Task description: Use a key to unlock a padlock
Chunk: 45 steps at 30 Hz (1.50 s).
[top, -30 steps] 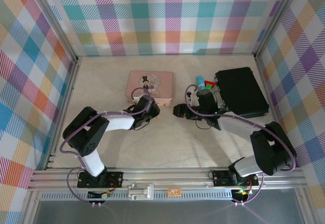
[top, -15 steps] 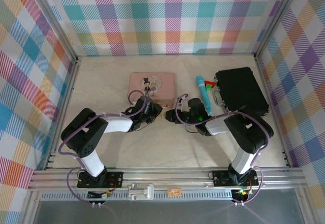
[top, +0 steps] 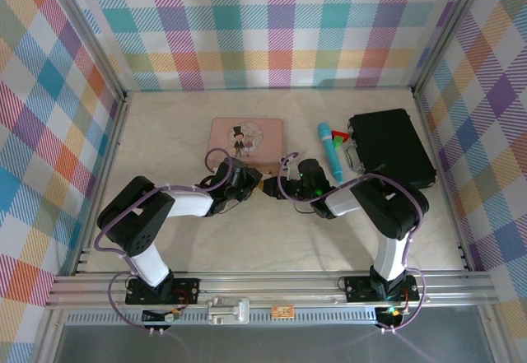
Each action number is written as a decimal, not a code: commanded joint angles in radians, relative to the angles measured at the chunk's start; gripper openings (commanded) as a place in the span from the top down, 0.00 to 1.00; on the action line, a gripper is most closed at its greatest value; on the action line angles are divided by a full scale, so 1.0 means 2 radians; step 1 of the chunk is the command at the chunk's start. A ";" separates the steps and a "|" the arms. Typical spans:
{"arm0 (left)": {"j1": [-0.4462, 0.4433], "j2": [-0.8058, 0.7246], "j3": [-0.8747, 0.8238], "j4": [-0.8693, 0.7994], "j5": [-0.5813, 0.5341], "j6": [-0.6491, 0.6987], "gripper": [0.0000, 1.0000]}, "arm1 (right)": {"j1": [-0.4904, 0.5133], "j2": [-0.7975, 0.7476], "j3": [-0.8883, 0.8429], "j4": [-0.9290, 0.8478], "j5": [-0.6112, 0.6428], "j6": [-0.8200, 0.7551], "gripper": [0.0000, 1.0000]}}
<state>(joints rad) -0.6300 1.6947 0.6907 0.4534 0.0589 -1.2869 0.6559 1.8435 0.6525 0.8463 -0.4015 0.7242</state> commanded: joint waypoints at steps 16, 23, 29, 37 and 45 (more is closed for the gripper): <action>0.002 -0.008 -0.020 0.082 0.021 -0.036 1.00 | 0.007 0.023 0.015 0.044 0.016 0.037 1.00; 0.002 0.039 -0.072 0.252 0.024 -0.010 1.00 | -0.024 0.029 0.026 0.112 -0.099 0.339 1.00; -0.014 0.143 -0.096 0.457 0.017 -0.009 1.00 | -0.013 0.054 0.037 0.281 -0.115 0.649 1.00; -0.020 0.140 -0.086 0.454 0.008 -0.002 1.00 | -0.025 0.066 0.041 0.280 -0.113 0.654 1.00; -0.019 0.146 -0.116 0.443 -0.033 -0.017 1.00 | -0.043 0.076 0.004 0.185 -0.075 0.433 0.75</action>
<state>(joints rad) -0.6476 1.9606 0.4870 1.3632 -0.0120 -1.3281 0.5831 2.0216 0.6720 1.1854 -0.5976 1.7794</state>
